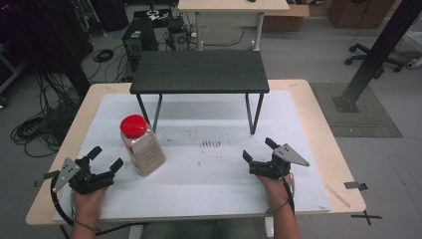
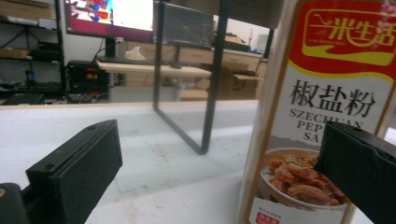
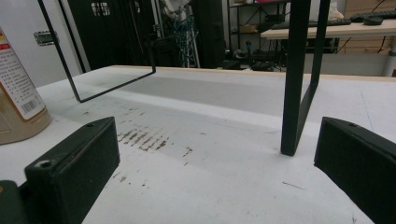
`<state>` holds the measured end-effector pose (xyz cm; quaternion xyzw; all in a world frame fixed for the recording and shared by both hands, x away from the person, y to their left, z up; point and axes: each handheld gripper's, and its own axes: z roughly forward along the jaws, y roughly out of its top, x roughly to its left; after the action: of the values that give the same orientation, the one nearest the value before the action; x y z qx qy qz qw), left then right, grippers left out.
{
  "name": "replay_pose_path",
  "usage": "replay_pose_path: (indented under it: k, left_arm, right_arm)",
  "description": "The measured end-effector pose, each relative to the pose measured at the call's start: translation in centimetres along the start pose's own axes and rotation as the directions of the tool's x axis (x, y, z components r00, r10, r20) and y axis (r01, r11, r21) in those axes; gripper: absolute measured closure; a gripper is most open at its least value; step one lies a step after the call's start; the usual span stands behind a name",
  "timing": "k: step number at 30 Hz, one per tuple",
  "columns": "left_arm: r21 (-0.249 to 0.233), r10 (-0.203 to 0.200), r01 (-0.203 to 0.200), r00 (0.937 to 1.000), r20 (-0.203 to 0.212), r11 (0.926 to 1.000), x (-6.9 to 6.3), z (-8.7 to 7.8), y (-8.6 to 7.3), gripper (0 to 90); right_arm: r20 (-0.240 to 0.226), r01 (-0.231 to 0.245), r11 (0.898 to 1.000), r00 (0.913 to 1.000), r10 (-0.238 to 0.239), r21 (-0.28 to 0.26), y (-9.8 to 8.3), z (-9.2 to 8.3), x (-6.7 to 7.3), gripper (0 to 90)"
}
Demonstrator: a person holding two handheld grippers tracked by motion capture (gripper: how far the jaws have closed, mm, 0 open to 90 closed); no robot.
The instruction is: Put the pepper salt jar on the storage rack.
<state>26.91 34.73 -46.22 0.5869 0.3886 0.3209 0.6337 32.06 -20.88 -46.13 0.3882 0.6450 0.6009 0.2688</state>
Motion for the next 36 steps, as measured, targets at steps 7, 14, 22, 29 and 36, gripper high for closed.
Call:
replay_pose_path:
  k: [7,14,22,29,36]
  left_arm:
    - [-0.005,0.007,-0.007,0.9998,0.018,1.0,-0.2,-0.08,0.01,0.2]
    - [-0.016,-0.007,0.007,0.9992,0.04,0.9998,-0.25,-0.02,0.02,0.2]
    - [-0.015,-0.003,0.004,0.9987,0.051,0.9999,-0.24,-0.05,0.03,0.2]
    - [-0.023,-0.023,0.025,0.9983,0.054,0.9994,0.02,0.03,0.12,0.2]
    - [-0.027,-0.02,0.022,0.9968,0.077,0.9994,-0.17,-0.03,0.5,0.2]
  right_arm:
    - [-0.003,-0.011,1.0,0.9999,0.011,-0.006,0.0,-0.03,-0.14,0.0]
    - [-0.007,-0.013,1.0,0.9999,0.013,-0.006,-0.01,-0.09,-0.12,0.0]
    - [-0.006,-0.008,1.0,0.9999,0.008,0.0,0.0,-0.04,-0.07,0.0]
    - [-0.012,-0.001,1.0,0.9999,0.001,0.004,0.01,0.03,-0.01,0.0]
    - [-0.018,0.0,1.0,0.9998,0.0,0.005,0.02,0.08,-0.01,0.0]
